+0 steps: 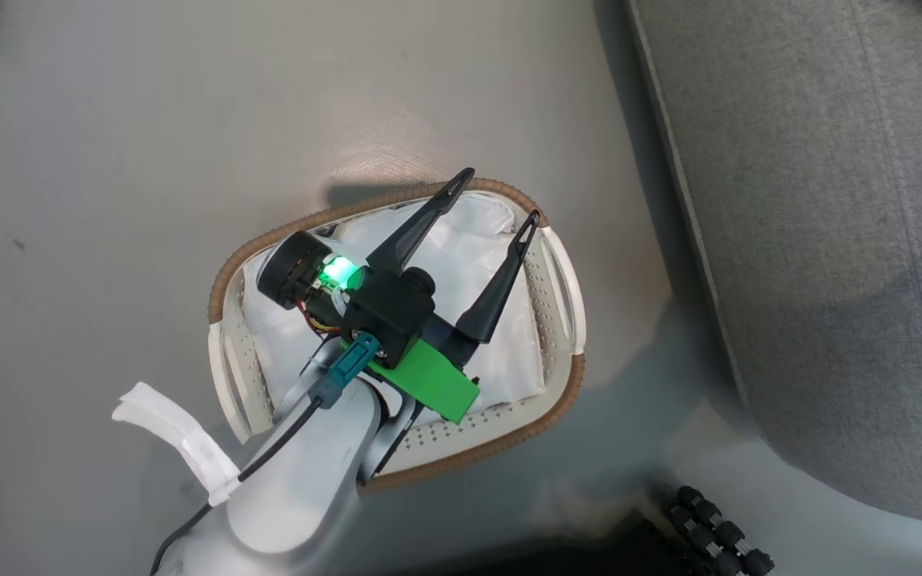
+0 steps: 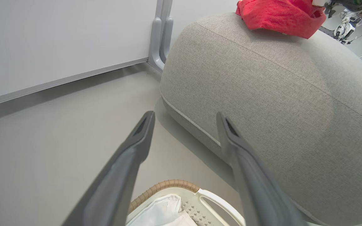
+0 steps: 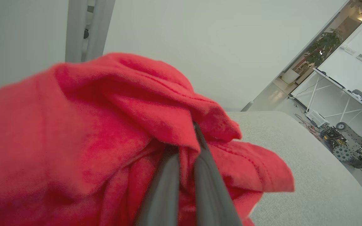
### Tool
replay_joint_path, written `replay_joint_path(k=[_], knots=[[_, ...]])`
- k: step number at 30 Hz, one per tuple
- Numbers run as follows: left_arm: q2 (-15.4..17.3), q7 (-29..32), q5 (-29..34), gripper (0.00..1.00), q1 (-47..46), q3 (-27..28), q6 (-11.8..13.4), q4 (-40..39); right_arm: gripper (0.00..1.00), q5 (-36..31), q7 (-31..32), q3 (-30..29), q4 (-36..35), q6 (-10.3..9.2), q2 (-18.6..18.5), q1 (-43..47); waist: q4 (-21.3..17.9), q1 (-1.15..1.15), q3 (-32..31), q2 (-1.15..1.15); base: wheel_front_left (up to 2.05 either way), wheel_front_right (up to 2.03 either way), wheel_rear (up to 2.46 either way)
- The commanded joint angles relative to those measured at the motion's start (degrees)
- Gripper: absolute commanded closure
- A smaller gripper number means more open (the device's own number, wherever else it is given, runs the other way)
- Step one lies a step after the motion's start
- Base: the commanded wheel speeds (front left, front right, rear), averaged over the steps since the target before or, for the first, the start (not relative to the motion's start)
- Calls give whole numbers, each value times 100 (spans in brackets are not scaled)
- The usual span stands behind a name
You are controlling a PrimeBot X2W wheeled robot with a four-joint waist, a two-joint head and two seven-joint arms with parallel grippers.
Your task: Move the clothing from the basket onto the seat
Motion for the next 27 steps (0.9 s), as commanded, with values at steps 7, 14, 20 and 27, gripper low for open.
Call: replay_joint_path(k=[7,14,20,27], knots=[[31,-3,69,0,106,83,-27,76,25,-133,-11,-271,-128,-8,243,413,52,-1,-19,0,0,0,0],[40,-3,41,0,261,142,-27,120,0,1,-11,-53,-597,-8,495,902,-130,-1,-427,0,0,0,0],[6,-3,-96,0,468,274,-27,142,0,67,-12,304,-635,-8,428,1343,-247,-1,-1004,0,0,0,0],[-95,-2,-359,0,778,602,-22,185,0,155,-12,747,-642,-8,270,1560,-126,-1,-1909,0,0,0,0]])
